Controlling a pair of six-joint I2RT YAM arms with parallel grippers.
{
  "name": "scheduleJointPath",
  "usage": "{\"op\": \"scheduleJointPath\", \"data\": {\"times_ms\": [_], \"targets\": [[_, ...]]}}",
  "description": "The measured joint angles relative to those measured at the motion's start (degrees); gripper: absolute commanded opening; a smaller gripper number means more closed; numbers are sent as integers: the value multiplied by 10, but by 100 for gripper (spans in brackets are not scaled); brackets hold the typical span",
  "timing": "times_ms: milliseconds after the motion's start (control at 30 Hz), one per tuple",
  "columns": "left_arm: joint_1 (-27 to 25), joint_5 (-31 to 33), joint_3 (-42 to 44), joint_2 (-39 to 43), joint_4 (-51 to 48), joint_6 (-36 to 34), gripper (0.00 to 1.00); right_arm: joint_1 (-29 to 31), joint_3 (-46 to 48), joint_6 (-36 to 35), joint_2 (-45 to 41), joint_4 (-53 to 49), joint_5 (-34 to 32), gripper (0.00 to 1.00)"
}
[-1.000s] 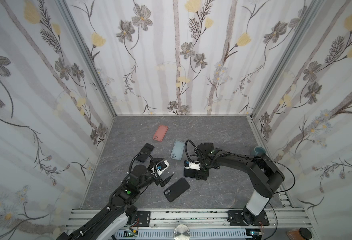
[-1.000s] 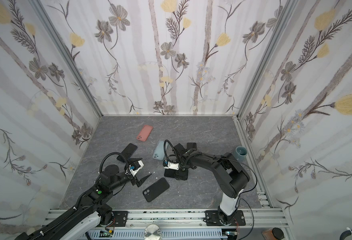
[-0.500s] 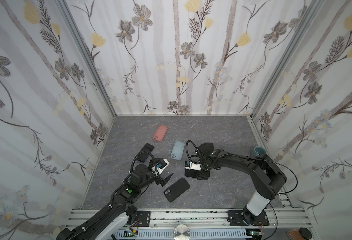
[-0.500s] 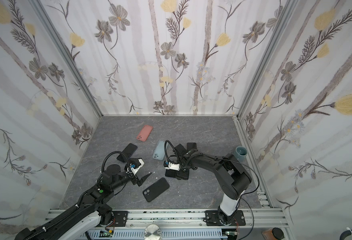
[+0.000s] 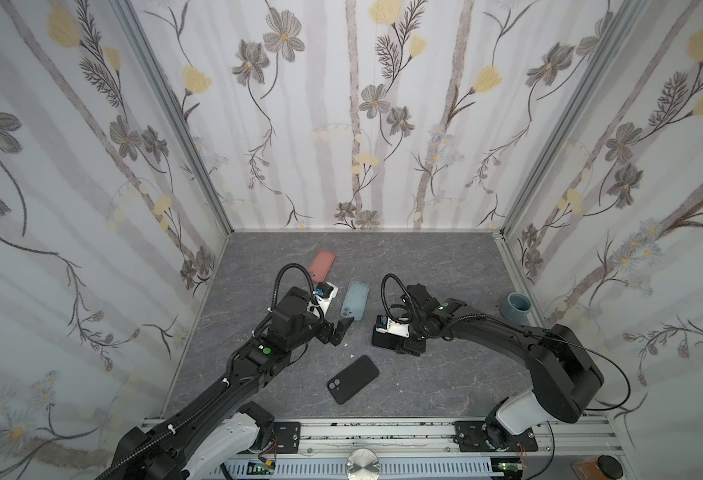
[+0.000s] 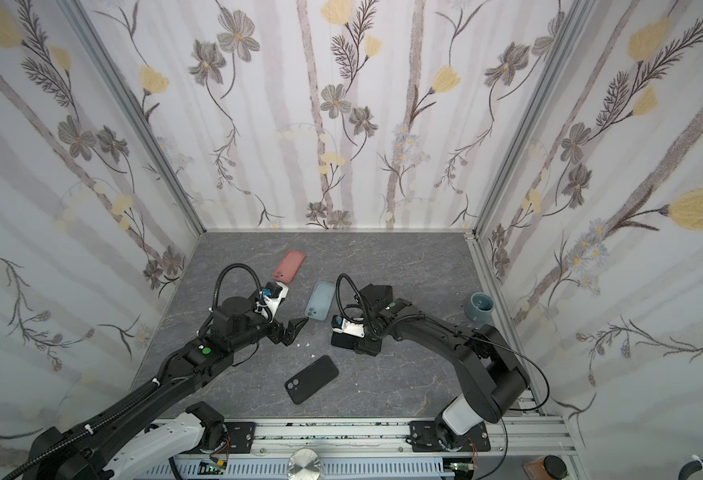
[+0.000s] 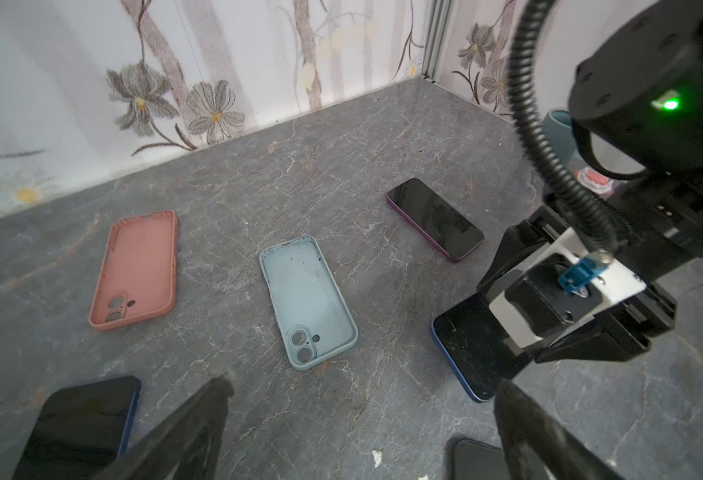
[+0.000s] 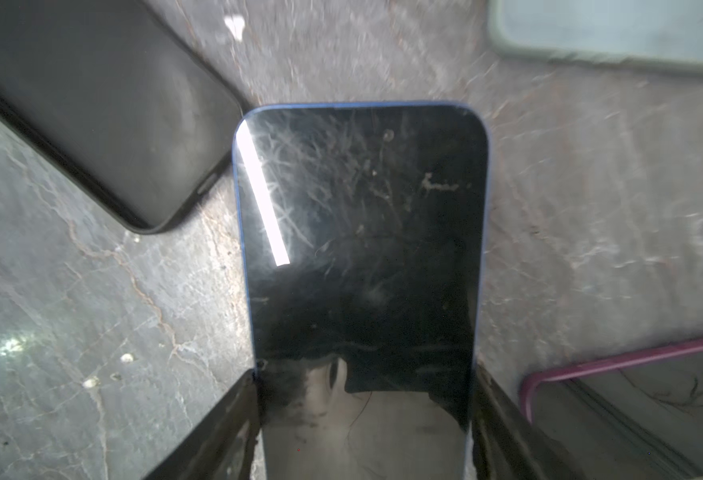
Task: Put the phone into the phone case
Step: 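Lift the phone with the right gripper toward the left gripper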
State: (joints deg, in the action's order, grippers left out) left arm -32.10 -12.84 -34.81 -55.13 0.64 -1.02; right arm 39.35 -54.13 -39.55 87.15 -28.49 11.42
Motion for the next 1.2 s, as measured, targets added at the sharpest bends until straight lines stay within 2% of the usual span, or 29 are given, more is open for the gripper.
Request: {"op": "scheduleJointPath", "data": {"times_ms": [100,233,467,600,767,967,1067,1200], "targets": [[0,-23,-65,-46,-42,78,83,-2,0,6,-36,4,8,56],[0,-86,-140,-111,-86,173,67,-2,-1,21,-86,14,25,56],[0,-205,-189,-162,-128,278,61,1,-7,48,-139,37,54,57],[0,-244,-189,-158,-126,310,53,4,-18,59,-149,38,63,57],[0,-273,-181,-158,-115,334,32,15,-28,68,-152,38,64,57],[0,-293,-168,-164,-110,345,14,28,-32,76,-150,38,58,57],[0,-309,-166,-166,-103,351,0,34,-34,78,-143,35,49,57],[0,-309,-166,-167,-103,350,0,37,-35,81,-138,35,39,59]]}}
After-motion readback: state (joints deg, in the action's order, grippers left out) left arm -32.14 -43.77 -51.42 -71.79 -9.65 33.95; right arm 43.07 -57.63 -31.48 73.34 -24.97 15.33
